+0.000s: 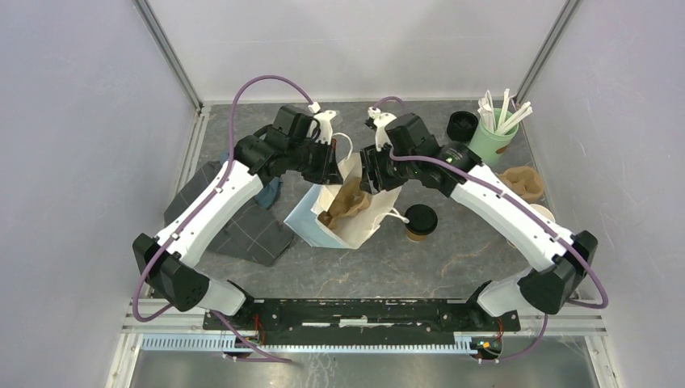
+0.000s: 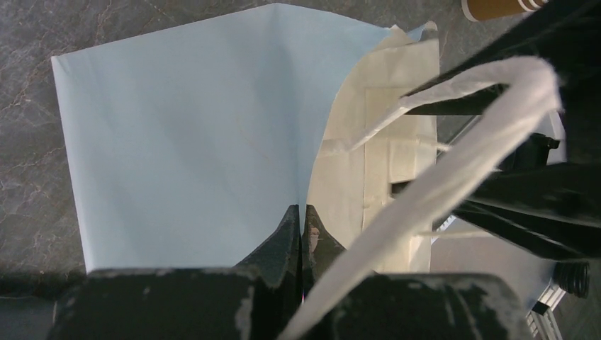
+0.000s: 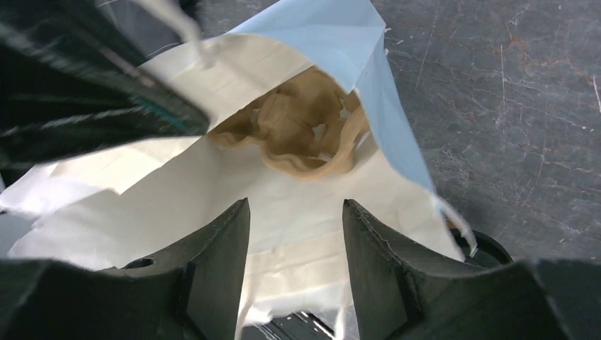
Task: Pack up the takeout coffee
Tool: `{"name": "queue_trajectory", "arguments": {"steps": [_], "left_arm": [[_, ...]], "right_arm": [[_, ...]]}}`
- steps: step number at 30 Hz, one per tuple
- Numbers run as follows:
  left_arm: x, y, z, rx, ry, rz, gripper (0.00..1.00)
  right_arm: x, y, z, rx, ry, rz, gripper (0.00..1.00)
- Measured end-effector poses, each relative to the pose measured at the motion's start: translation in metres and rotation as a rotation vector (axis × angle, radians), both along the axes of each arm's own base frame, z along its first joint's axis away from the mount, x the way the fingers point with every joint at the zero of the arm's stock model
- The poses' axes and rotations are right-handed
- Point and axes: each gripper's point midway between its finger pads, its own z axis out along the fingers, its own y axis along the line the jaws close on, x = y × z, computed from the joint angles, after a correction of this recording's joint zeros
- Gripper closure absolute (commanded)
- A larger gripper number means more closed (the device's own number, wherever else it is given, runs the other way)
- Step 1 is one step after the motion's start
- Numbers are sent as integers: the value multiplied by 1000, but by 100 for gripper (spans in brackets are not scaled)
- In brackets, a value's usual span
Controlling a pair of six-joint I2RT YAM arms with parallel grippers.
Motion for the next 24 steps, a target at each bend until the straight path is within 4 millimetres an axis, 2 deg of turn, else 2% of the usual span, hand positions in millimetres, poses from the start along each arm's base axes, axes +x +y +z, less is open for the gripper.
{"name": "queue_trajectory", "arguments": {"steps": [4, 10, 14, 24], "left_arm": [[3, -3, 1, -6, -4, -3, 98], [3, -4, 2, -12, -4, -3, 98], [3, -4, 1, -12, -3, -3, 98], [3, -9, -1, -25, 11, -21, 98]], "right_arm": [[12, 4, -24, -12, 23, -59, 49], [17, -6, -68, -48, 55, -162, 54], [20, -8, -77, -39, 50, -206, 56], [26, -3, -82, 19, 5, -263, 53]]}}
